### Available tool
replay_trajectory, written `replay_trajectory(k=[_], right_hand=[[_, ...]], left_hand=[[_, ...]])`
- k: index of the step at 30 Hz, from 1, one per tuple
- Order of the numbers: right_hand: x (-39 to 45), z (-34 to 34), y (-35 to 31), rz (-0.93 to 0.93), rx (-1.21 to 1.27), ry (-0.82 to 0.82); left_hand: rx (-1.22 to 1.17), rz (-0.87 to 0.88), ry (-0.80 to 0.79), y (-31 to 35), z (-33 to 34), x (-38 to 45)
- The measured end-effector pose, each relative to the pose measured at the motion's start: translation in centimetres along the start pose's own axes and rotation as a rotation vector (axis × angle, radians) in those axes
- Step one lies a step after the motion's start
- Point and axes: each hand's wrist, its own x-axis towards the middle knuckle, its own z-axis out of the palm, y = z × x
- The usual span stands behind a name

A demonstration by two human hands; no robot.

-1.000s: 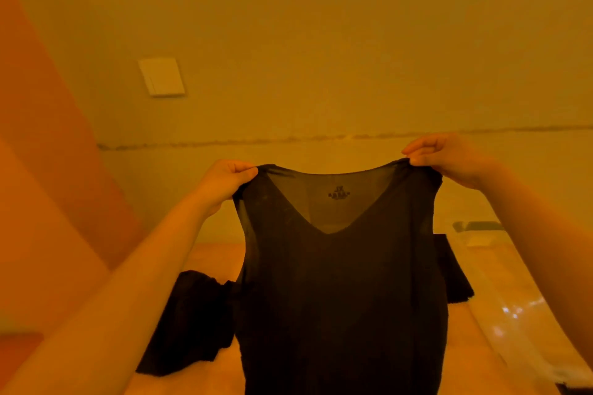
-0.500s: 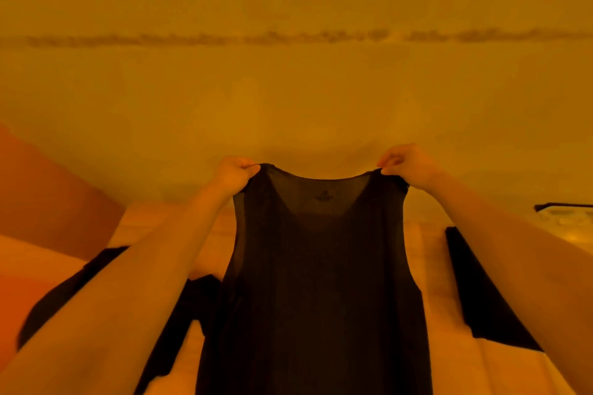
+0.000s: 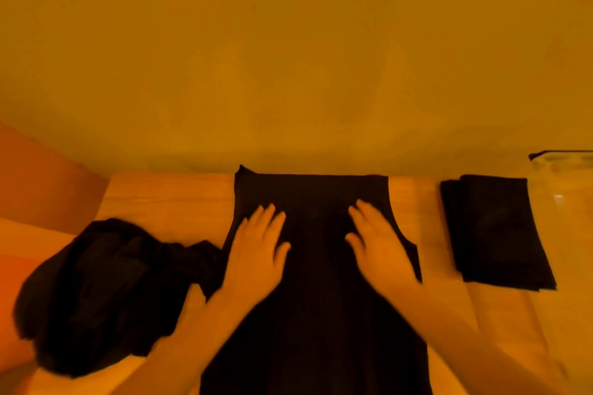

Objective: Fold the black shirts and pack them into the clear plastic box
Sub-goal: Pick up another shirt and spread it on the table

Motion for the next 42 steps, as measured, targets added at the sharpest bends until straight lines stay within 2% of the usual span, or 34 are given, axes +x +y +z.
replay_trajectory(k=[3,8,12,15,17,20,23,25,27,29,31,32,34,36,38,42], right_hand=[[-3.1,3.3,-0.2,0.039,-0.206,-0.168],[-0.9,3.8,2.1,0.028,-0.333,-0.117],[0.8,2.2,2.3,0.027,-0.373,-0.188],[-1.9,1.8,1.7,0.031,-0.242,-0.159],[-6.2,2.4,1.8,0.029,-0.085,-0.040],[-14.6,3.9,3.5,0.233,0.152,0.116],[-22.3,6.4,5.0,0.408,0.173,0.140],[-25.8,7.3,4.8,0.480,0.257,0.236],[-28.2,7.6,4.4,0.658,0.406,0.385],[-29.5,8.1,4.3,0.916,0.618,0.509],[-29.6,8.6,4.0,1.127,0.939,0.469],[-29.4,8.8,3.8,1.153,1.106,0.420],[-28.8,9.1,3.9,1.057,1.333,0.306],[-28.2,9.3,4.2,0.926,1.356,0.137],[-27.9,9.2,4.7,0.907,1.347,0.023],[-28.9,8.5,5.5,0.925,1.368,-0.008]], left_hand=[[0.190,-0.010,-0.140,-0.5,3.1,-2.6],[0.271,-0.027,-0.162,-1.6,3.7,0.1],[0.262,-0.045,-0.198,-0.5,2.9,2.0],[0.208,-0.012,-0.104,0.0,1.1,-0.3],[0.155,-0.051,0.015,-1.0,-0.1,-3.9],[0.006,-0.170,0.030,-3.4,0.2,-12.2],[-0.062,-0.290,-0.085,-4.5,2.6,-20.2],[-0.189,-0.363,-0.039,-3.9,3.6,-24.0],[-0.385,-0.545,0.086,-2.2,3.1,-26.2],[-0.624,-0.824,0.169,-0.9,2.4,-27.2],[-0.868,-1.057,0.076,-0.6,2.3,-27.2],[-0.988,-1.081,-0.015,-0.7,2.6,-27.1],[-1.132,-1.012,-0.168,-0.7,3.0,-26.9],[-1.166,-0.954,-0.215,-0.3,3.5,-26.8],[-1.177,-0.923,-0.185,-0.1,3.9,-26.7],[-1.192,-0.868,-0.079,0.2,3.4,-27.4]])
